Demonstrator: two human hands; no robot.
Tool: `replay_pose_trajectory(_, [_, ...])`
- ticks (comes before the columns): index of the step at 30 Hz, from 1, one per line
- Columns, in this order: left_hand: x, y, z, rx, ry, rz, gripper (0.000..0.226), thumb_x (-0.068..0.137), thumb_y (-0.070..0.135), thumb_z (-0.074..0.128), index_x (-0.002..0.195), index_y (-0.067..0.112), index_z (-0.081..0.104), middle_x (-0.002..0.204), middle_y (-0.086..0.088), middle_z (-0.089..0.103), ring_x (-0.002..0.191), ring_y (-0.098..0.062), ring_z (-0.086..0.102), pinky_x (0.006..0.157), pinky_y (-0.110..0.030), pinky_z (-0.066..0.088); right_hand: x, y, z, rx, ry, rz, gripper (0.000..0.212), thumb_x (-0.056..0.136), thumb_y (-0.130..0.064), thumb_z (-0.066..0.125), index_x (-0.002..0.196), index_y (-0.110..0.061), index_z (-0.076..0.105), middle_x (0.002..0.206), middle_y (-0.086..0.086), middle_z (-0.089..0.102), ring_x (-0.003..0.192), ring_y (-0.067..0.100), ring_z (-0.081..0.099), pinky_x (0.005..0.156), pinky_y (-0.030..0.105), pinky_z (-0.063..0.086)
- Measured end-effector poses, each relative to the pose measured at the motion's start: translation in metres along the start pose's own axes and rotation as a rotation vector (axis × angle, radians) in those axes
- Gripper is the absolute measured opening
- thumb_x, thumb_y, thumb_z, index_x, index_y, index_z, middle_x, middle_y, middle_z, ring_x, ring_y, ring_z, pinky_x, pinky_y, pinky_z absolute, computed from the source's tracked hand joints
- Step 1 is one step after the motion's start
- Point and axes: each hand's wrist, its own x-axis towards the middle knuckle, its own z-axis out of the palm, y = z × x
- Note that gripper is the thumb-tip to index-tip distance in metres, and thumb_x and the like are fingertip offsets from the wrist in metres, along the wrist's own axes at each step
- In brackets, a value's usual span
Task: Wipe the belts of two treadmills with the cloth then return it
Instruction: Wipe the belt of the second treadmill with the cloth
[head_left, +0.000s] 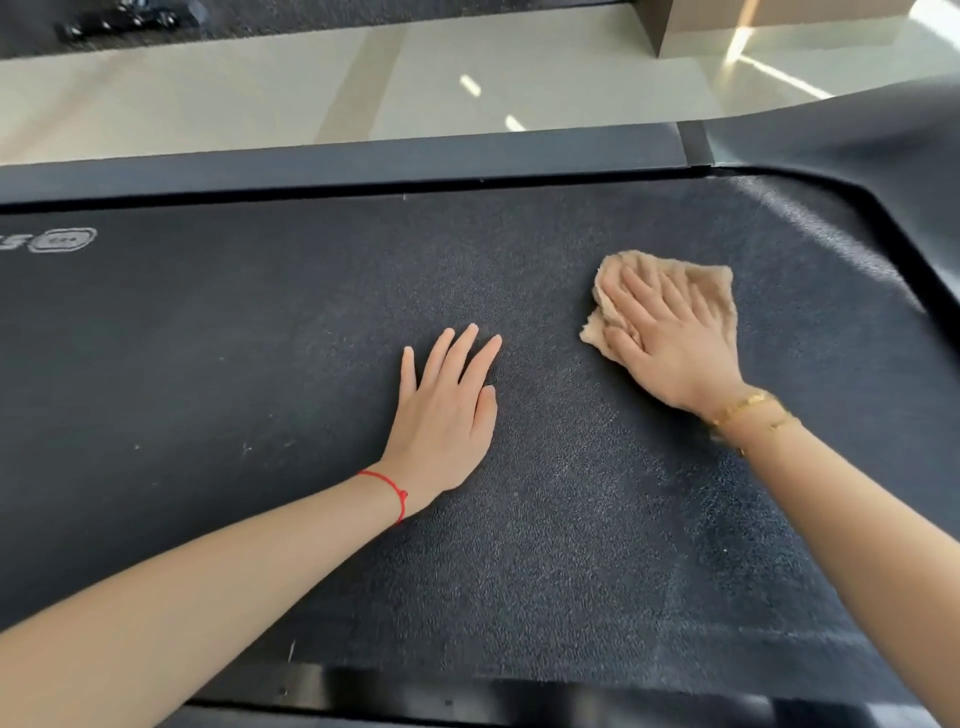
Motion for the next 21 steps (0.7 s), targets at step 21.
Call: replay_pose_trajectory(21, [-0.109,-0.203,-0.042,0.008,0.003,-0.065,0.054,0.103,0.036,0.017,0.156,0.036,0.008,0.164,0.014,0.003,0.151,-0.008,-0.005,0.12,-0.058,-0.001,-0.075,-0.294,0.094,-0.043,-0.018,-0.342,0.055,0.106,-0.044,0.022,0.158,-0.032,0.01,0.166,-0.01,0.002,0.153,0.017,-0.007,0.122,0.04,-0.014])
